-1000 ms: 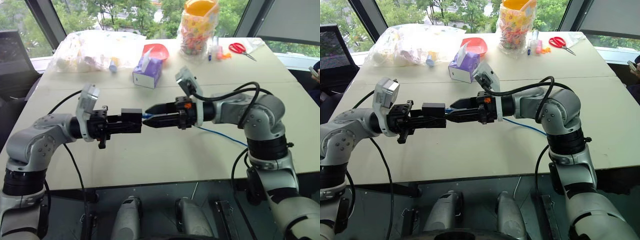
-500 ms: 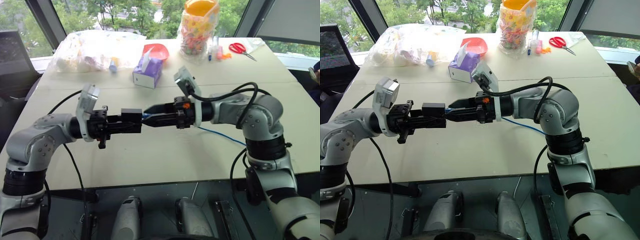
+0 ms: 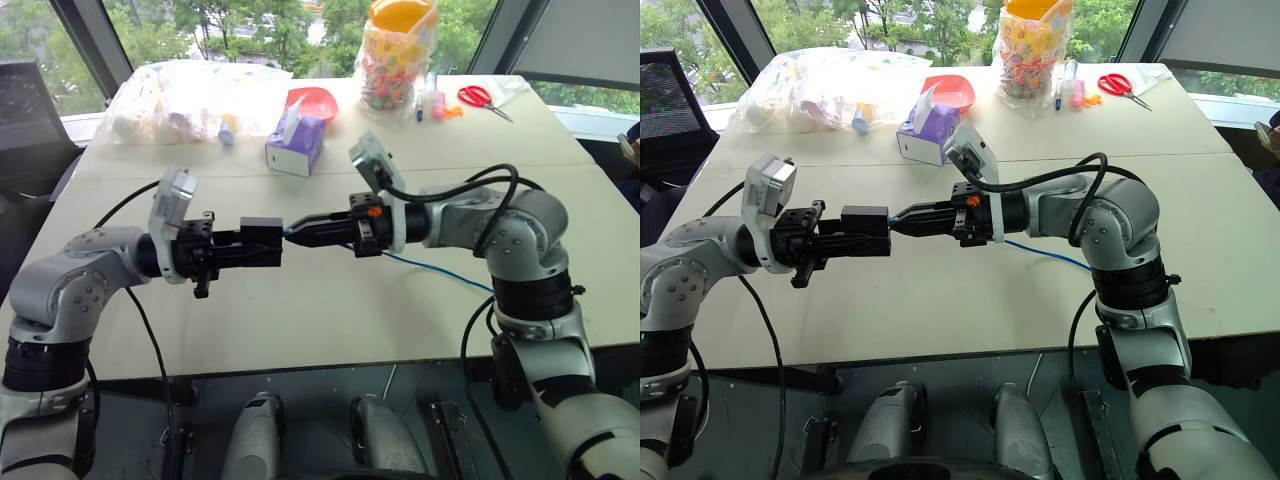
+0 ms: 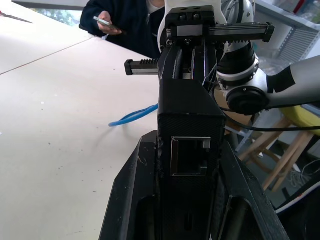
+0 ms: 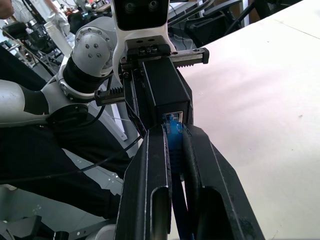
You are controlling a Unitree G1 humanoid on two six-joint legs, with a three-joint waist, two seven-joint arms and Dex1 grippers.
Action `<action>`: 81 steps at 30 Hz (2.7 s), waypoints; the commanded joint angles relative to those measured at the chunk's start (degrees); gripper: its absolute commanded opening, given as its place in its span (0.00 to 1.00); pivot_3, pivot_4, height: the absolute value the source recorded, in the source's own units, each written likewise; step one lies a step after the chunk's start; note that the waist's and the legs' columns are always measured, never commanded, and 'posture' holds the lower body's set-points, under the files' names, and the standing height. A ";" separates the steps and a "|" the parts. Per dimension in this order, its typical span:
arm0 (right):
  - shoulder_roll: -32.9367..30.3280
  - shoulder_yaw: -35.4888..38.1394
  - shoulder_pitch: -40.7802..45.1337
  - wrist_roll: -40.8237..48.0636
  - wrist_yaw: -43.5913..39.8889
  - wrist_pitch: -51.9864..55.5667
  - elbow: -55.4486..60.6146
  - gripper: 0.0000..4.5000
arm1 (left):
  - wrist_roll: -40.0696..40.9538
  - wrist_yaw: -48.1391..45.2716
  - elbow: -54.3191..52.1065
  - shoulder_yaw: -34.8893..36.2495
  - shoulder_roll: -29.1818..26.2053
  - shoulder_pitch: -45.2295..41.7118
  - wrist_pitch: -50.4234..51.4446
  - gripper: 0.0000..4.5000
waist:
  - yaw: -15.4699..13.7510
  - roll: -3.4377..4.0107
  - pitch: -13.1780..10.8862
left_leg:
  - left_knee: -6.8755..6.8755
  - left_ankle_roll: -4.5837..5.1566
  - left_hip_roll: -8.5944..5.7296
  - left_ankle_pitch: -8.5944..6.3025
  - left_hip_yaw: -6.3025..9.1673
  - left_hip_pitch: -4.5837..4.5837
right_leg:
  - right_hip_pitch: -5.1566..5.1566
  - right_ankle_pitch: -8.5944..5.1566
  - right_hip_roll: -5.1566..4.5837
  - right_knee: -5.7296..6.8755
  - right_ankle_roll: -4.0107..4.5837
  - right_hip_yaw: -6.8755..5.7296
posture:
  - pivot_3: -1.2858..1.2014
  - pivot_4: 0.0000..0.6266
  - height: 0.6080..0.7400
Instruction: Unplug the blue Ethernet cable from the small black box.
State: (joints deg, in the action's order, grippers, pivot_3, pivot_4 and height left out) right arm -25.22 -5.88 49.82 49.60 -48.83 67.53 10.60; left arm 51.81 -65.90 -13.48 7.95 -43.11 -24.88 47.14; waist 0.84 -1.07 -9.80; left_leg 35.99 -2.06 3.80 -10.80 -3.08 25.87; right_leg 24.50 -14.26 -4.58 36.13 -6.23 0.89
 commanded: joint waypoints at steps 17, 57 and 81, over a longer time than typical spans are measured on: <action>-11.71 -1.21 -3.76 -11.24 -7.88 -11.76 -10.22 0.01 | 7.31 2.69 -1.88 6.28 -2.64 -0.81 4.64 0.12 | 0.15 -0.05 -0.07 | -0.03 0.00 0.01 0.00 0.01 0.07 | 0.08 0.00 0.03 -0.03 -0.01 0.00 | 0.52 0.24 0.96; -11.51 17.39 -11.92 -44.01 34.92 -21.89 -9.28 0.99 | -44.00 18.90 59.94 -12.53 32.23 -13.84 -63.52 0.12 | -0.23 0.03 -0.03 | 0.12 0.03 -0.07 0.01 0.02 0.21 | 0.09 0.10 0.02 0.00 -0.18 0.00 | 0.52 0.24 0.96; 2.41 18.93 6.39 -29.47 30.45 -16.61 -9.08 1.00 | -39.08 17.01 39.08 -8.03 22.92 -3.41 -54.30 0.99 | -0.26 0.13 -0.01 | 0.04 0.04 0.01 0.00 0.02 0.01 | 0.02 0.14 0.07 0.16 -0.24 -0.01 | 0.52 0.24 0.96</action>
State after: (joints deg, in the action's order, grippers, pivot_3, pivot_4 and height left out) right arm -21.77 11.14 53.69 19.57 -18.34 53.75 1.71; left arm 11.07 -49.02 29.92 -1.06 -19.98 -28.38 -8.22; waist 0.58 -0.94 -9.81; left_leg 36.04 -2.03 3.81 -10.79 -3.06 25.89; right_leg 24.52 -14.12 -4.51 36.29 -6.47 0.88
